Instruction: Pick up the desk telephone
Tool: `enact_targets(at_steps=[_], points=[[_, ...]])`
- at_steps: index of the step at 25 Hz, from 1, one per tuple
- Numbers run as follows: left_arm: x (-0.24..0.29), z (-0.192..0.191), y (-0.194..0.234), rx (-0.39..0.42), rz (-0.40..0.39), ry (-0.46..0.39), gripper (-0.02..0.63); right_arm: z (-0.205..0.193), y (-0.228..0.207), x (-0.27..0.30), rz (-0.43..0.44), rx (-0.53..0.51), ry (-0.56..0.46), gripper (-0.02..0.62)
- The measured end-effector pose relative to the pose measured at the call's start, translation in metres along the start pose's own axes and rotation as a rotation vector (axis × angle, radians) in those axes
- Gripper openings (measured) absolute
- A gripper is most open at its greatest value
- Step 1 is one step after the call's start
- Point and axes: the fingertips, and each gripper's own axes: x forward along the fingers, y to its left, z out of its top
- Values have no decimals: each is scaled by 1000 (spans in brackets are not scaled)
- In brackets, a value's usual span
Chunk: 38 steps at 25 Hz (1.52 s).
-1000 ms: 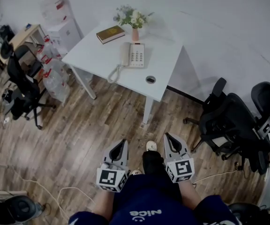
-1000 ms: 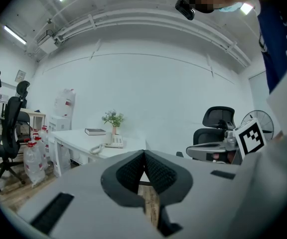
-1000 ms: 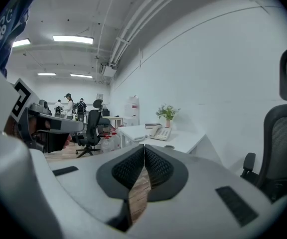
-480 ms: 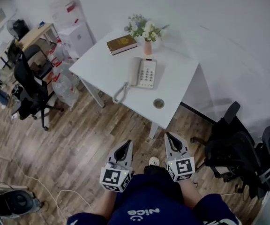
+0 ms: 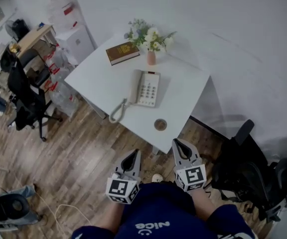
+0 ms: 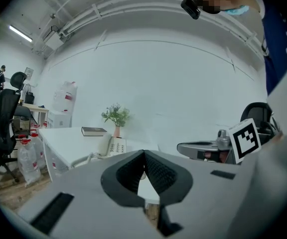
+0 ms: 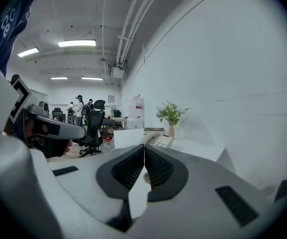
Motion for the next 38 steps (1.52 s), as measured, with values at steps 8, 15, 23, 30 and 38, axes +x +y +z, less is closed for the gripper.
enact_targets(at_steps=[8, 15, 23, 30, 38], points=[[25, -8, 17, -50, 1, 38, 14, -13, 2, 24, 33, 13, 49, 23], [69, 6, 62, -60, -63, 37, 14, -5, -11, 62, -63, 36, 67, 23], [147, 38, 123, -25, -201, 78, 14, 10, -38, 120, -228, 74, 103, 23], [190, 54, 167, 15, -299, 133, 14, 17, -41, 172, -326, 107, 123, 23], [224, 66, 211, 11, -378, 201, 14, 23, -49, 210, -452, 154, 147, 23]])
